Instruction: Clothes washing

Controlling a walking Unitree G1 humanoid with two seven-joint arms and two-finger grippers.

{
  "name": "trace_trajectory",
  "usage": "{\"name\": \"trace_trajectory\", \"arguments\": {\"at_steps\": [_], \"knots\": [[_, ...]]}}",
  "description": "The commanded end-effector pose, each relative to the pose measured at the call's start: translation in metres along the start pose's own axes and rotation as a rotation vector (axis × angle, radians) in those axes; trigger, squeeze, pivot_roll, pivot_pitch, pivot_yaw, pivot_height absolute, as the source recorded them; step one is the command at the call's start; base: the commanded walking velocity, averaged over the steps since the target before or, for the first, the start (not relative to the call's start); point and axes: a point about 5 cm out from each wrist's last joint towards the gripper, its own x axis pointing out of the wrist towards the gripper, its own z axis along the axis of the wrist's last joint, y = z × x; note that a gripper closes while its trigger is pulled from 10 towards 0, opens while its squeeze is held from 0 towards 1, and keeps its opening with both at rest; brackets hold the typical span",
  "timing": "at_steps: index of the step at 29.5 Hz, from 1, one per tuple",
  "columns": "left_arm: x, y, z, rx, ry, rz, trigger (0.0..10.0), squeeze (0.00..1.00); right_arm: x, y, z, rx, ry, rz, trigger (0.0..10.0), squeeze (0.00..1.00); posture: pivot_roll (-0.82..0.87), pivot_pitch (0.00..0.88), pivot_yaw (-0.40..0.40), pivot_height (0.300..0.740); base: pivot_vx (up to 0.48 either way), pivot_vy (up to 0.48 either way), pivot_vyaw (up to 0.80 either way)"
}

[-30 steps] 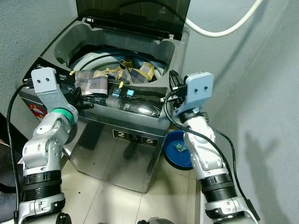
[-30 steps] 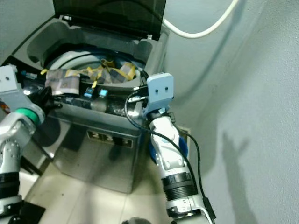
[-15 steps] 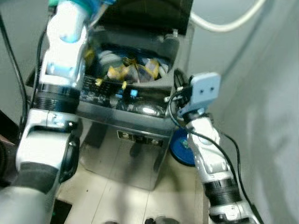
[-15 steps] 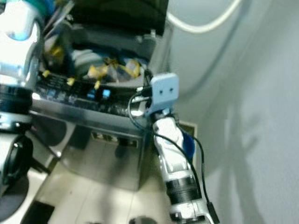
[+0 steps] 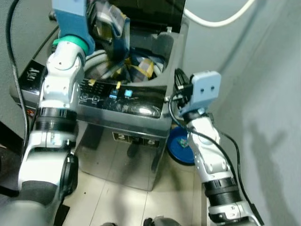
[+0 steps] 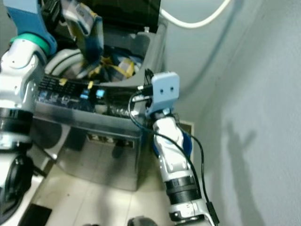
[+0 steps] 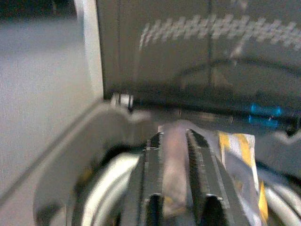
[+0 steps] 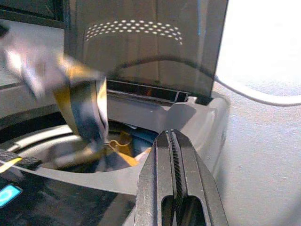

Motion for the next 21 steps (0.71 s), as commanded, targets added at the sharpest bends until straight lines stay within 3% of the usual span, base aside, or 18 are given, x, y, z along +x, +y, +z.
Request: {"name": "trace_trajectory", "arguments": {"at_steps": [1,6,14,16,17,19,20,21], "knots": [[0.001,0.001,-0.004,-0.023,0.024,0.006,10.0,1.0,-0.002,-0.003,0.0,0.001,0.004,-0.017,10.0,0.0,0.01,0.005,0.038,0.74,0.0,0.0,0.0],[-0.004,0.008,-0.008,-0.044,0.043,0.023,10.0,1.0,-0.002,-0.007,0.001,-0.004,0.0,-0.026,10.0,0.0,0.01,0.004,0.033,0.74,0.0,0.0,0.0],[-0.007,0.002,-0.004,-0.066,0.005,-0.068,10.0,1.0,0.0,-0.006,0.001,-0.004,-0.001,-0.019,10.0,0.0,0.02,0.006,0.03,0.74,0.0,0.0,0.0],[-0.009,-0.004,-0.001,-0.037,-0.023,-0.124,10.0,1.0,0.0,-0.005,0.001,-0.003,-0.002,-0.017,10.0,0.0,0.02,0.007,0.03,0.74,0.0,0.0,0.0],[-0.016,-0.013,0.003,0.076,-0.094,-0.18,10.0,0.0,0.0,-0.004,0.001,0.0,-0.002,-0.016,10.0,0.0,0.02,0.01,0.031,0.74,0.0,0.0,0.0],[-0.03,-0.029,0.006,0.241,-0.198,-0.261,10.0,0.0,-0.002,-0.003,0.001,0.002,-0.001,-0.015,10.0,0.0,0.02,0.01,0.036,0.74,0.0,0.0,0.0],[-0.03,-0.029,0.006,0.241,-0.198,-0.261,10.0,0.0,-0.002,-0.003,0.001,0.002,-0.001,-0.015,10.0,0.0,0.02,0.01,0.036,0.74,0.0,0.0,0.0],[-0.039,-0.035,0.004,0.282,-0.226,-0.284,10.0,0.0,-0.002,-0.003,0.001,0.004,-0.001,-0.015,10.0,0.0,0.02,0.011,0.037,0.74,0.0,0.0,0.0]]}}
